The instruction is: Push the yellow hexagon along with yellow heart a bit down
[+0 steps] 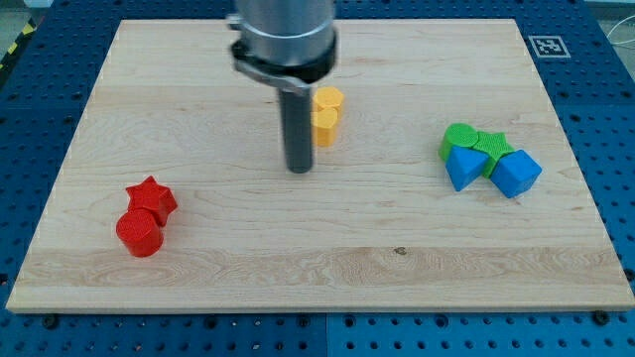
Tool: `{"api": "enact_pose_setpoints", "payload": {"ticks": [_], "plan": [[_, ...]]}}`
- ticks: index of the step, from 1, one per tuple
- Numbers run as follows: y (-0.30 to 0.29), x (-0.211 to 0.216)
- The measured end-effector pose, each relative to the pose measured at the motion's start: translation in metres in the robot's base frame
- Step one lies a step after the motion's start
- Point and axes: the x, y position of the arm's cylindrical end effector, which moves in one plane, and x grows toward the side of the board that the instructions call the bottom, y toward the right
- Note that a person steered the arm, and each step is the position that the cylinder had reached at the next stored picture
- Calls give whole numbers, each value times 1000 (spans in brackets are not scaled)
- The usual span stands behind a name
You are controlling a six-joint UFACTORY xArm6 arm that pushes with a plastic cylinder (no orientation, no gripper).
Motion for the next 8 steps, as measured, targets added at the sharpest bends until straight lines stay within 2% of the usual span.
{"api": "enact_pose_setpoints", "payload": {"ticks": [2,3,4,5,8], "plan": [[108,-47],[129,-101],[104,-125],[70,-125],[-27,-99]]}}
